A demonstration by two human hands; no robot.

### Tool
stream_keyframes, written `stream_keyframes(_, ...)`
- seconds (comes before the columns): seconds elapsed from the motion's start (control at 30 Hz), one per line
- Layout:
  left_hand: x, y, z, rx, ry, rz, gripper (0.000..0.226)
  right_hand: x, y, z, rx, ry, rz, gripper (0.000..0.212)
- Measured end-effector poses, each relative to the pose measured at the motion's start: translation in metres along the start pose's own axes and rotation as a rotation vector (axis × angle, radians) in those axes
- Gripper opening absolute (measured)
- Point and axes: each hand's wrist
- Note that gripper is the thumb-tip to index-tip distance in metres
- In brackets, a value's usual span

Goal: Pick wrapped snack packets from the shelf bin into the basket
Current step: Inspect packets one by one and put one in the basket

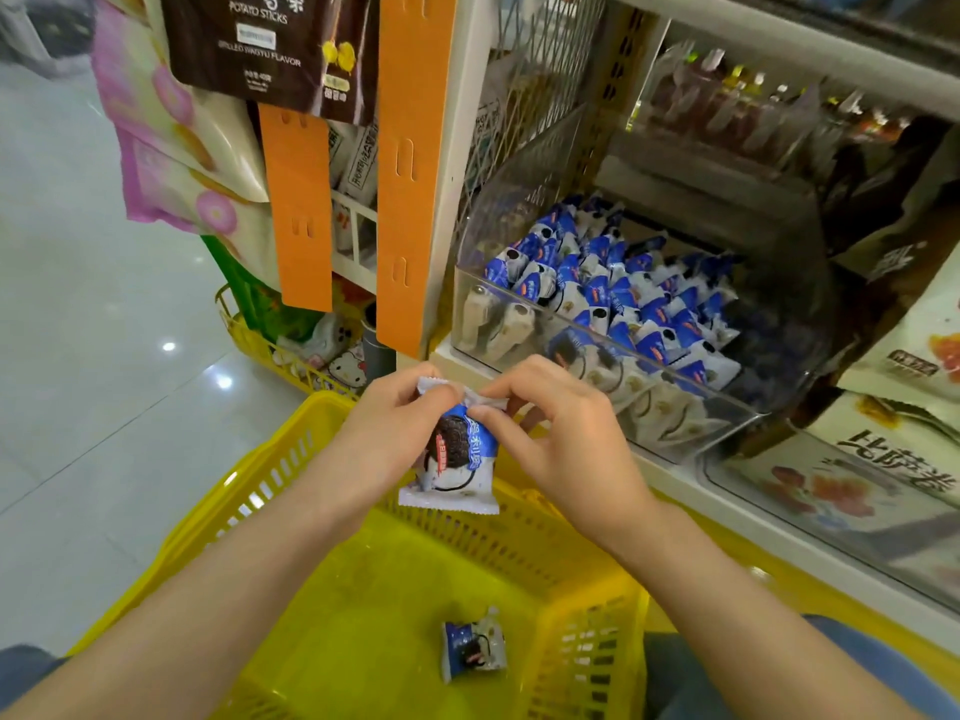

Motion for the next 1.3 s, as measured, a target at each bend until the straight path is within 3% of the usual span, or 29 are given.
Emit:
stream_keyframes(0.13,-0.001,-0.001,0.001,0.080,-0.109,0.133,0.020,0.000,0.002,0.002,-0.022,0.020,-0.021,0.005)
stream_keyframes(0.2,-0.003,-0.004,0.002,0.139,-0.135,0.215,0.015,0.000,0.003,0.001,-0.073,0.165,-0.165,0.004)
stream_keyframes(0.3,-0.006,-0.003,0.005,0.130,-0.112,0.239,0.055,0.001,-0.001,-0.005,-0.123,0.425,-0.432,0.006)
stream_keyframes(0.37,-0.007,-0.001,0.006,0.013,-0.049,0.237,0.044,0.003,-0.005,-0.008,-0.123,0.546,-0.599,0.008)
stream_keyframes(0.47,-0.006,-0.002,0.006,-0.139,0.050,0.175,0.021,0.004,-0.009,-0.009,0.026,0.596,-0.597,0.025)
stream_keyframes(0.6,-0.005,-0.007,0.004,-0.155,0.122,0.074,0.020,0.008,-0.008,-0.007,0.313,0.670,-0.422,0.047)
stream_keyframes(0.77,-0.003,-0.007,0.005,-0.131,0.081,0.164,0.018,0.005,-0.007,-0.005,0.370,0.837,-0.670,0.048)
stream_keyframes(0.83,-0.005,-0.008,0.005,-0.158,0.111,0.115,0.012,0.003,-0.006,-0.004,0.373,0.803,-0.639,0.049)
stream_keyframes(0.97,-0.008,-0.009,0.003,-0.150,0.252,-0.074,0.013,0.004,0.003,0.000,0.330,0.512,-0.189,0.063)
stream_keyframes(1.07,-0.006,-0.010,0.006,-0.085,0.354,-0.283,0.014,0.005,0.005,0.000,0.320,0.453,-0.317,0.039)
stream_keyframes(1.17,-0.005,-0.005,0.009,-0.028,0.359,-0.327,0.012,0.004,0.003,-0.001,0.196,0.385,-0.345,0.006)
stream_keyframes(1.3,-0.004,-0.003,0.008,-0.028,0.286,-0.248,0.009,0.003,0.006,0.000,0.076,0.440,-0.388,0.012)
Point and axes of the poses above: each hand's wrist, its own z-axis away from the middle knuckle, its own y-axis out of the palm, x = y × z, and after that the axes turned 7 degrees about y, right-handed
